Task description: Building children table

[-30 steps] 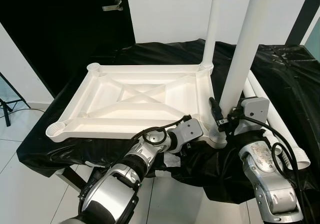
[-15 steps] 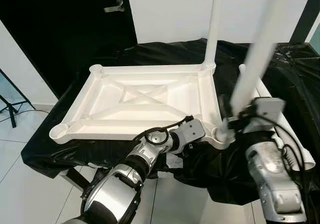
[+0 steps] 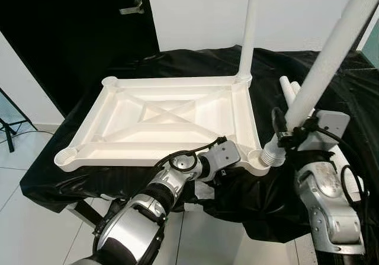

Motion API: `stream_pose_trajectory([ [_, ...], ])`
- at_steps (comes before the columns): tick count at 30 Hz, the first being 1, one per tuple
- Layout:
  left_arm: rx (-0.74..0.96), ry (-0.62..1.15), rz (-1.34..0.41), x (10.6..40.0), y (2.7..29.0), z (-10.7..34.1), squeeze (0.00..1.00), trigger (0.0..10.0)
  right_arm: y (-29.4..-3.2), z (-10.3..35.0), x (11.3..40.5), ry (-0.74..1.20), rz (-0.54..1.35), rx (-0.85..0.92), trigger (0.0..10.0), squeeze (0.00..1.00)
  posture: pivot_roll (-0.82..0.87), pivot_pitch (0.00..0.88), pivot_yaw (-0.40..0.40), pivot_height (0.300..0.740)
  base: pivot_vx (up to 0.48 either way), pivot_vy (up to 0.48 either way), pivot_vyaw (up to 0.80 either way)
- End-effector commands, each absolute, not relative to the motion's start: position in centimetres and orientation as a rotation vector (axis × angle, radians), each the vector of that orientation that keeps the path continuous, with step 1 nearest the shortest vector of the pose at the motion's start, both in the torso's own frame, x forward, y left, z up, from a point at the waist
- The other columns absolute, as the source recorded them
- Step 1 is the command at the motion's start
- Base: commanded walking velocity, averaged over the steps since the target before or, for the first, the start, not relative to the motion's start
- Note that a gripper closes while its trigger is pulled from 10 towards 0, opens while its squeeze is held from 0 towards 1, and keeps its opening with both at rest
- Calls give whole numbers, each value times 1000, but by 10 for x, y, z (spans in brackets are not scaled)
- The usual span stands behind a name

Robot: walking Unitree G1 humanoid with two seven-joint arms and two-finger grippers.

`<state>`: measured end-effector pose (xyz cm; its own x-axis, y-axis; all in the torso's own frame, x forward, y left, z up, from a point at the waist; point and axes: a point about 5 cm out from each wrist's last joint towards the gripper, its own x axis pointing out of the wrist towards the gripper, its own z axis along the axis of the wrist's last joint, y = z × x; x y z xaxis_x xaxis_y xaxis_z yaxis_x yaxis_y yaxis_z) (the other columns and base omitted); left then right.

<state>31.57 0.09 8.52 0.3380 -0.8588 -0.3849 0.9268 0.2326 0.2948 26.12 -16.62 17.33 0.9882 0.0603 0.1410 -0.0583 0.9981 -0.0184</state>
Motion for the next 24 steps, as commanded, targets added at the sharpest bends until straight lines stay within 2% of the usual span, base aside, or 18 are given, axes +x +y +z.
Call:
stream_pose_trajectory([
  [1, 515, 218, -1179, 314, 10, 71, 0, 10000, -151, 134, 261, 84, 156, -4, 10000, 0, -180, 0, 64, 740, 0, 0, 0],
  [4, 512, 220, -1174, 313, 10, 70, 0, 10000, -137, 134, 257, 108, 278, -17, 10000, 0, -177, 0, 54, 740, 0, 0, 0],
  [6, 510, 221, -1171, 313, 10, 70, 0, 10000, -137, 132, 254, 121, 295, -17, 10000, 0, -177, 0, 53, 740, 0, 0, 0],
  [16, 504, 226, -1166, 312, 11, 68, 0, 10000, -157, 109, 236, 212, 223, -36, 10000, 0, -189, 0, 51, 740, 0, 0, 0],
  [24, 509, 228, -1177, 312, 10, 68, 0, 10000, -162, 113, 238, 197, 190, -44, 10000, 0, -203, 0, 60, 740, 0, 0, 0],
])
